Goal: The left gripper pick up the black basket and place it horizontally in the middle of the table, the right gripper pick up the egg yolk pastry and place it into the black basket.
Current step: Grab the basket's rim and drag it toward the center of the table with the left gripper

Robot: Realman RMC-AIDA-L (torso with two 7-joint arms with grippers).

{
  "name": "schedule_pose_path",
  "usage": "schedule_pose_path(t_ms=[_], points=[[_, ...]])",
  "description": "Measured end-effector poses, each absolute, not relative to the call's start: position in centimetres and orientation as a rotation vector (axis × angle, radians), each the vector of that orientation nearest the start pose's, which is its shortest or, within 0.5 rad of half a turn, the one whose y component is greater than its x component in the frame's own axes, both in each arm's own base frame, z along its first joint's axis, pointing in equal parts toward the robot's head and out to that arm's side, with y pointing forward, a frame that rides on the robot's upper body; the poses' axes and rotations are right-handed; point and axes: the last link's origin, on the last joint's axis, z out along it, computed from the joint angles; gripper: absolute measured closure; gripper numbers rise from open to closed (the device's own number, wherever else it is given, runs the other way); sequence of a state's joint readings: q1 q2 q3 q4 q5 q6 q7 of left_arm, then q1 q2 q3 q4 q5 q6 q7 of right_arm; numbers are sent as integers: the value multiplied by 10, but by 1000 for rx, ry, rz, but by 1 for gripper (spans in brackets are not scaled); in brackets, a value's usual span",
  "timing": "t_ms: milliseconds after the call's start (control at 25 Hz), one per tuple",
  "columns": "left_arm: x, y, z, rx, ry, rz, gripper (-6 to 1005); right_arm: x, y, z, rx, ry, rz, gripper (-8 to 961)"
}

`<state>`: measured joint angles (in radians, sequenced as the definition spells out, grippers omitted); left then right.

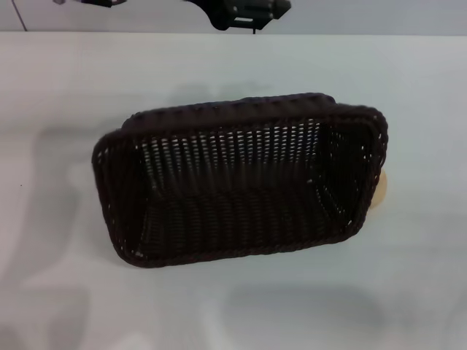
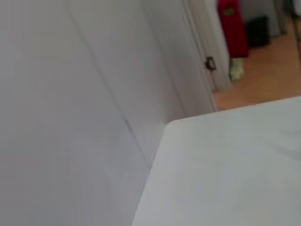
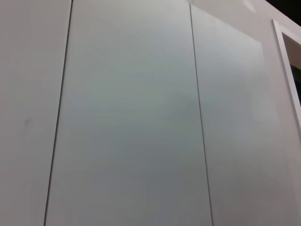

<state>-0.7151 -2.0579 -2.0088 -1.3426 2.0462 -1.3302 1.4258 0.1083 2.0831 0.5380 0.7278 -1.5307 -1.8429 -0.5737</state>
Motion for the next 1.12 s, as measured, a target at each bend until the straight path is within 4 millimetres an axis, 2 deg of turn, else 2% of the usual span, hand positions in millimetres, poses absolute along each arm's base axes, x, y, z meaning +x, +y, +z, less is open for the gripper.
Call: schedule_pose_path(t_ms=[120,400,480,640,680,880,1120], points=[[-80,406,50,-2655,194,-305,425,305,210,30,-773,343,540,434],[-84,384,92,-2692,159,-424,426,303,212,30,-775,344,547,434],[-85,379,93,-2732,144,-416,426,303,212,30,-776,344,549,434],[-87,371,87,-2801,126,-341,426,302,214,29,-778,344,553,434],[-89,366,78,-2836,129,-281,426,302,215,29,-779,344,554,434],[-94,361,60,-2889,124,-145,426,301,216,30,-782,340,548,434],[-95,353,46,-2960,130,-85,426,300,218,29,-783,338,539,435]])
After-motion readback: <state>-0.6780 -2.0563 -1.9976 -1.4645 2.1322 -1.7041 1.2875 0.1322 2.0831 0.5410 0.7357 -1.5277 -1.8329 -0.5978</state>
